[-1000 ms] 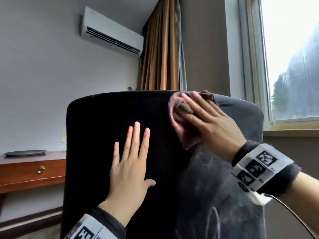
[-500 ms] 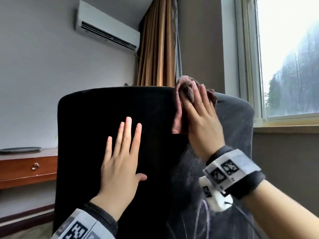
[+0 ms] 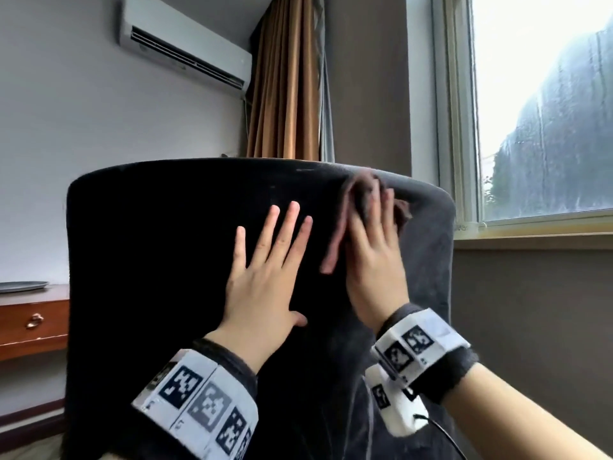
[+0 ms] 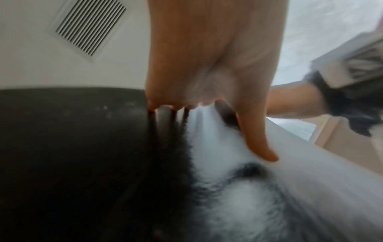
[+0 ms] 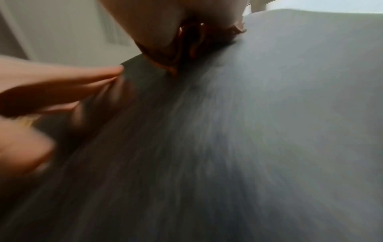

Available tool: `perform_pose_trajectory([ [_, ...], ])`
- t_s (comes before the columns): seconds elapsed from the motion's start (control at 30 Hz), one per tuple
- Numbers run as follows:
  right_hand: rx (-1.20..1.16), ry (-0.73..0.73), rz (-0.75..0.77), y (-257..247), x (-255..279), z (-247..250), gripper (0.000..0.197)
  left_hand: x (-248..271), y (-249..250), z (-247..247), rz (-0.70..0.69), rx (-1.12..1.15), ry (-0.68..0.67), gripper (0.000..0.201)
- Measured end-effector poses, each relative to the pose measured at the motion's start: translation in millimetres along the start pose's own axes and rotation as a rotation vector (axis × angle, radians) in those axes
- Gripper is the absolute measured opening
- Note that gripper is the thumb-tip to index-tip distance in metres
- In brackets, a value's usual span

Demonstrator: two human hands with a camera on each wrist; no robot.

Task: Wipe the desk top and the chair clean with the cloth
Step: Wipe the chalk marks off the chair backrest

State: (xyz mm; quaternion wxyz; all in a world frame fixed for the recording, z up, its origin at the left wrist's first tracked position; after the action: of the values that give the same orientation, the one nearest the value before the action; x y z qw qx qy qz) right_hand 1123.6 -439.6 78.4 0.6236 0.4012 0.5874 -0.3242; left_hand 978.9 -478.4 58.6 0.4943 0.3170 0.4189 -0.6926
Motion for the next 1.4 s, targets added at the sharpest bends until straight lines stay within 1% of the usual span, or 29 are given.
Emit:
perform_pose_trajectory([
  [0.07,0.053,-0.078,0.125,8,12,0,0.049,-3,-3,-7,0.007,-0.027,0.003,0.143],
  [0.1,0.062,-0.091,0.127,24,9,5,0.05,-1,-6,-9,0.024,-0.016,0.011,0.145],
  [0.13,0.058,-0.08,0.055,43,2,12,0.052,1,-9,-13,0.034,-0.013,0.031,0.146],
  [0.23,-0.095,0.035,-0.465,90,-21,27,0.059,0,-9,-17,0.019,-0.03,0.035,0.145],
  [0.27,-0.133,0.058,-0.559,86,-22,26,0.061,-1,-8,-18,0.013,-0.03,0.05,0.144],
  [0.3,-0.133,0.068,-0.547,71,-18,23,0.064,-1,-7,-17,0.012,-0.026,0.059,0.144],
  [0.33,-0.119,0.05,-0.44,52,-9,17,0.065,-1,-7,-16,0.015,-0.022,0.064,0.143],
  [0.37,-0.079,0.006,-0.274,33,3,10,0.063,0,-7,-16,0.016,-0.022,0.071,0.143],
  [0.43,0.002,-0.091,-0.035,23,22,0,0.055,0,-9,-16,0.012,-0.026,0.087,0.143],
  [0.5,0.037,-0.066,-0.031,42,15,3,0.052,1,-10,-16,0.011,-0.031,0.087,0.143],
  [0.53,0.018,-0.025,-0.126,55,5,8,0.053,1,-10,-16,0.014,-0.029,0.084,0.142],
  [0.6,-0.106,0.063,-0.435,75,-12,15,0.057,2,-11,-16,0.015,-0.021,0.084,0.14],
  [0.67,-0.158,0.073,-0.658,71,-15,8,0.062,2,-10,-16,0.016,-0.021,0.086,0.139],
  [0.7,-0.124,0.056,-0.656,56,-9,4,0.064,2,-10,-16,0.015,-0.023,0.084,0.139],
  [0.73,-0.084,0.047,-0.559,37,0,-1,0.066,3,-10,-17,0.016,-0.024,0.084,0.14],
  [0.8,-0.028,-0.011,-0.263,4,31,-10,0.061,4,-11,-16,0.018,-0.02,0.084,0.14],
  [0.87,0.035,-0.119,-0.038,9,51,-6,0.057,5,-12,-16,0.021,-0.026,0.08,0.139],
  [0.9,0.042,-0.141,-0.002,25,51,1,0.055,6,-13,-16,0.021,-0.031,0.079,0.138],
  [0.93,0.026,-0.125,-0.023,46,45,7,0.054,7,-14,-16,0.02,-0.034,0.08,0.137],
  [0.97,-0.005,-0.077,-0.127,67,35,14,0.053,7,-14,-16,0.016,-0.034,0.08,0.136],
  [1.03,-0.052,-0.018,-0.466,115,21,17,0.056,8,-14,-16,0.012,-0.032,0.091,0.134],
  [1.07,-0.041,0.012,-0.611,123,20,18,0.061,8,-14,-16,0.012,-0.032,0.097,0.134],
  [1.1,-0.056,0.058,-0.698,118,23,18,0.067,8,-14,-16,0.012,-0.032,0.1,0.134],
  [1.13,-0.093,0.095,-0.689,104,31,17,0.07,8,-14,-16,0.012,-0.03,0.1,0.134],
  [1.2,-0.101,0.039,-0.425,56,56,4,0.063,7,-14,-17,0.013,-0.027,0.102,0.135],
  [1.23,-0.049,-0.025,-0.23,34,69,-1,0.056,6,-14,-17,0.014,-0.028,0.099,0.135],
  [1.27,0.0,-0.083,-0.119,27,76,-4,0.055,6,-14,-18,0.014,-0.029,0.094,0.135],
  [1.33,-0.017,-0.089,-0.13,42,65,0,0.057,6,-14,-18,0.013,-0.026,0.09,0.134],
  [1.4,-0.068,-0.064,-0.32,66,40,6,0.059,7,-12,-17,0.007,-0.016,0.096,0.131],
])
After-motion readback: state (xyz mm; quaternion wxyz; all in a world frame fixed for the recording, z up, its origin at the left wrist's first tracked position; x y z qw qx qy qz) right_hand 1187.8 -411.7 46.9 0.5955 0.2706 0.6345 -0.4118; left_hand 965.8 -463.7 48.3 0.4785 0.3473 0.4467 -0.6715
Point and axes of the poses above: each hand's wrist, its own x-axis away from the middle knuckle, its own z-axis out of the back of the hand, y = z × x, the point moved 4 cm from there along -x, towards the middle knuckle, and after that the axes turned 2 degrees about y, right-handed, at the moved point
